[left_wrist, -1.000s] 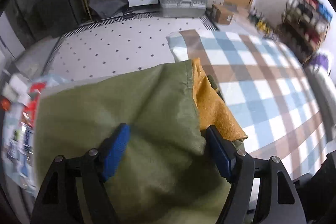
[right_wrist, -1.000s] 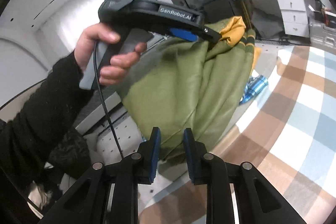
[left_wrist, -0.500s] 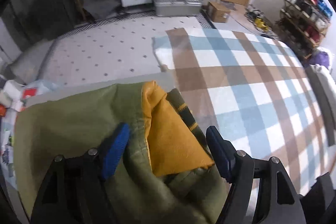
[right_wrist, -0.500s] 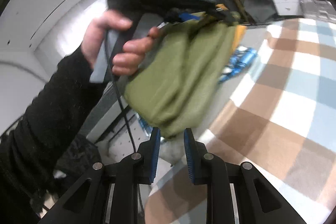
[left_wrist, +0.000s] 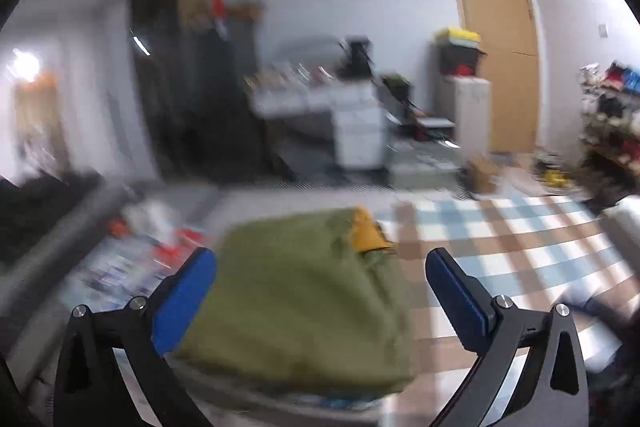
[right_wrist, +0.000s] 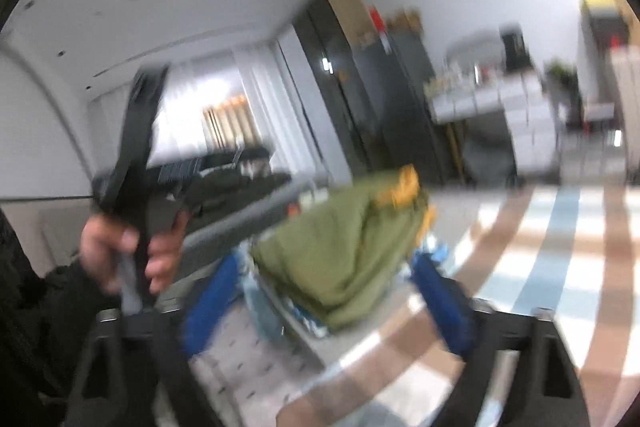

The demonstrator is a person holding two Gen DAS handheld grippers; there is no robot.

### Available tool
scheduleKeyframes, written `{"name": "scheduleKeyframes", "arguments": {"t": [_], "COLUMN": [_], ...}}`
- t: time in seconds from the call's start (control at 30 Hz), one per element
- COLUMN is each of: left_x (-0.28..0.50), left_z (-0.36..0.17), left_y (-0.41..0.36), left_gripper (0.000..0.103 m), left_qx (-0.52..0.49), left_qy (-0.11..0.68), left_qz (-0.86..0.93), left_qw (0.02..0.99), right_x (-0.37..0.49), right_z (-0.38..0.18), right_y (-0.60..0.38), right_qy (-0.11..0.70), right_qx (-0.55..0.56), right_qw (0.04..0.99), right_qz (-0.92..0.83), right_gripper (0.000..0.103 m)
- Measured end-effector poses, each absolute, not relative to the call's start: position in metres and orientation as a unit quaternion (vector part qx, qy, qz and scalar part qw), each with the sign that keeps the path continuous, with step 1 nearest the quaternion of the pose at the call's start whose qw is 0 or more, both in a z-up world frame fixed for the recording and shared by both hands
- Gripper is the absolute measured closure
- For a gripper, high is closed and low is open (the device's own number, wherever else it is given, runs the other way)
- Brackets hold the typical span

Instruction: Fold large clothes

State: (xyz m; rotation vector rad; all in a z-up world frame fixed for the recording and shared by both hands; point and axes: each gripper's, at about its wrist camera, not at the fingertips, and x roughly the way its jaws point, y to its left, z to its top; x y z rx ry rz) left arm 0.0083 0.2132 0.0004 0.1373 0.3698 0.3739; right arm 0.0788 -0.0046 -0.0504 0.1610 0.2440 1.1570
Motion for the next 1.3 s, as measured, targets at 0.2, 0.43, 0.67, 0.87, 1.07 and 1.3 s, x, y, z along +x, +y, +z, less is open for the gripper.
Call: {"name": "scheduleKeyframes", "arguments": {"t": [0.2, 0.43, 0.67, 0.87, 1.07, 1.3], "left_x": [-0.060, -0.079, -0.078, -0.080, -0.087, -0.093], "left_z": [-0.001, -0.002, -0.001, -0.013, -0.023, -0.024], "left_y": [0.187, 0.183, 0.190, 0.189, 0.183, 0.180], "left_gripper": [0.001, 0.001, 0.001, 0.001, 0.001, 0.001], "left_qx": [0.028, -0.025, -0.050, -0.067, -0.076, -0.075], "left_qy": [0.145, 0.160, 0.148, 0.151, 0.162, 0.162], "left_qz": [0.234, 0.211, 0.209, 0.207, 0.209, 0.209], "left_qw": [0.961, 0.964, 0.965, 0.964, 0.961, 0.961], "right_x": [0.028, -0.005, -0.013, -0.010, -0.014, -0.018], "right_z": [-0.021, -0.012, -0.014, -0.021, -0.023, -0.025], "right_y": [-0.018, -0.030, -0.024, -0.019, -0.015, -0.013], "right_qy": [0.038, 0.017, 0.020, 0.038, 0.037, 0.037], "right_qx": [0.069, 0.079, 0.090, 0.099, 0.091, 0.083], "right_qw": [0.843, 0.836, 0.839, 0.835, 0.841, 0.842], "right_qz": [0.532, 0.542, 0.537, 0.540, 0.532, 0.532], "right_gripper": [0.000, 0.000, 0.000, 0.000, 0.000, 0.000]}}
